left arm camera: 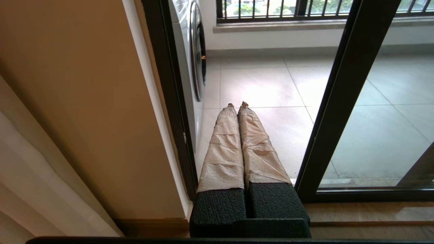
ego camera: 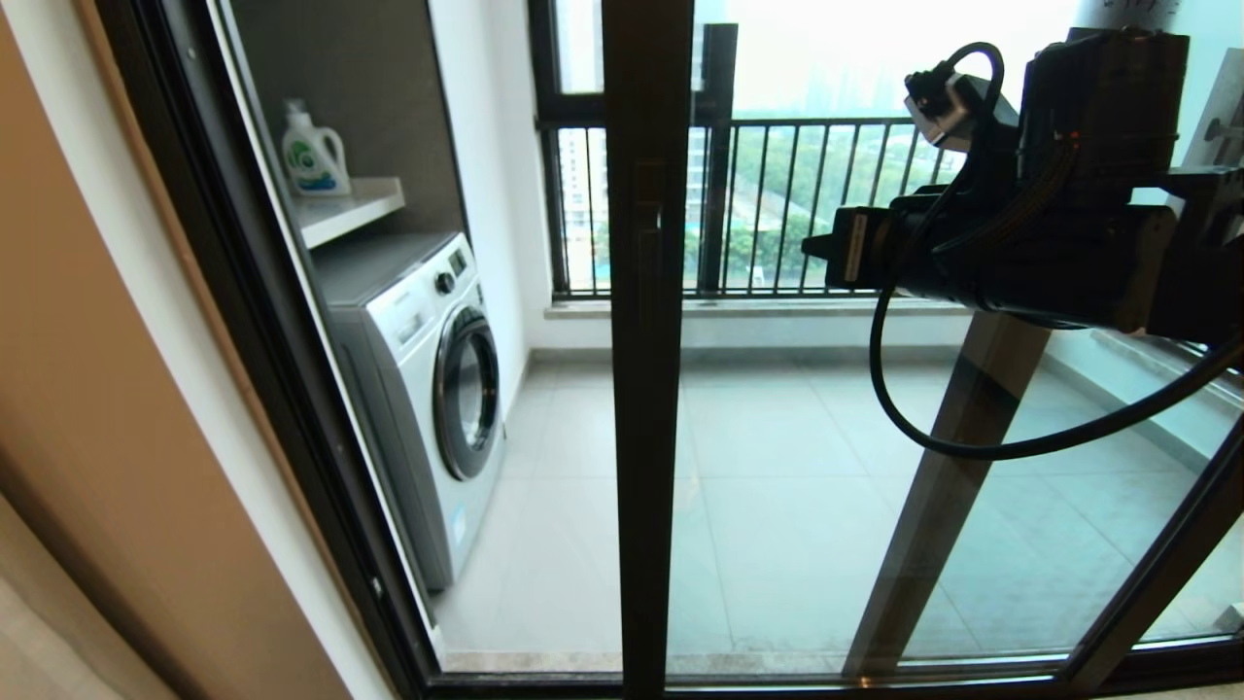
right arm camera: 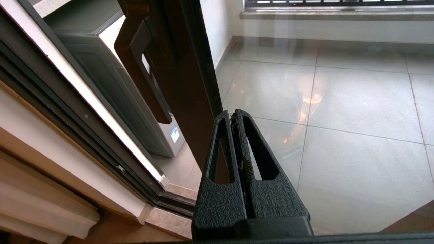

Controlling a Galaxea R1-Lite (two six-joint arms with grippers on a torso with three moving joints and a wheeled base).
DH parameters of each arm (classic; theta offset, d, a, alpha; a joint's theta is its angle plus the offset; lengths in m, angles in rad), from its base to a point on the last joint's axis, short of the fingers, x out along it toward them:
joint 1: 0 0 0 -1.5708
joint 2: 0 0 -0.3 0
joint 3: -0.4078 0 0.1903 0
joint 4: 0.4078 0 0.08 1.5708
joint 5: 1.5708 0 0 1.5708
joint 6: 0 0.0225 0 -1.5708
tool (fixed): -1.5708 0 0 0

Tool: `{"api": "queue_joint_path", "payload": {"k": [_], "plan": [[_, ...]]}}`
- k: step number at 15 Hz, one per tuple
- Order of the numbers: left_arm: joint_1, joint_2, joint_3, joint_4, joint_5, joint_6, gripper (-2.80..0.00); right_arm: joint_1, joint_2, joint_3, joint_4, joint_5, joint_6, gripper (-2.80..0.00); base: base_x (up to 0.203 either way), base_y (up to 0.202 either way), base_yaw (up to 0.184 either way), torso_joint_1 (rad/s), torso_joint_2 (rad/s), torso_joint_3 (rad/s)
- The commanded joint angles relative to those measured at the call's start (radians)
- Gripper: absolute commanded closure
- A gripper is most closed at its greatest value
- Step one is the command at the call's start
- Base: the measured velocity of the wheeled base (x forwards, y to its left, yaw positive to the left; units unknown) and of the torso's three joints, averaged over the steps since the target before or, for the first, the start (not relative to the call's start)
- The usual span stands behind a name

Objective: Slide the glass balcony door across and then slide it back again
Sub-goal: Open the slid door

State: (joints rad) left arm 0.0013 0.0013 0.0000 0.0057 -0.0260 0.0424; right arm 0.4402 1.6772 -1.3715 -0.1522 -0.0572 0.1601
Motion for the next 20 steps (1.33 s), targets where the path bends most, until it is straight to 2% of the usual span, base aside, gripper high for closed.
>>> {"api": "queue_joint_path", "payload": {"k": [1,7,20], "plan": [[0.000,0.000,0.002,0.000,0.000,0.001,0.00,0.000,-0.019,-0.001,0.000,-0.001,0.001,0.00,0.000,0.000,0.000,0.000,0.00,0.000],[0.000,0.000,0.002,0.000,0.001,0.001,0.00,-0.028,-0.026,0.004,0.000,0.004,0.001,0.00,0.000,0.000,0.000,0.000,0.00,0.000],[0.000,0.000,0.002,0.000,0.000,0.001,0.00,-0.031,-0.052,0.021,-0.001,0.003,0.005,0.00,0.000,0.000,0.000,0.000,0.00,0.000]]}}
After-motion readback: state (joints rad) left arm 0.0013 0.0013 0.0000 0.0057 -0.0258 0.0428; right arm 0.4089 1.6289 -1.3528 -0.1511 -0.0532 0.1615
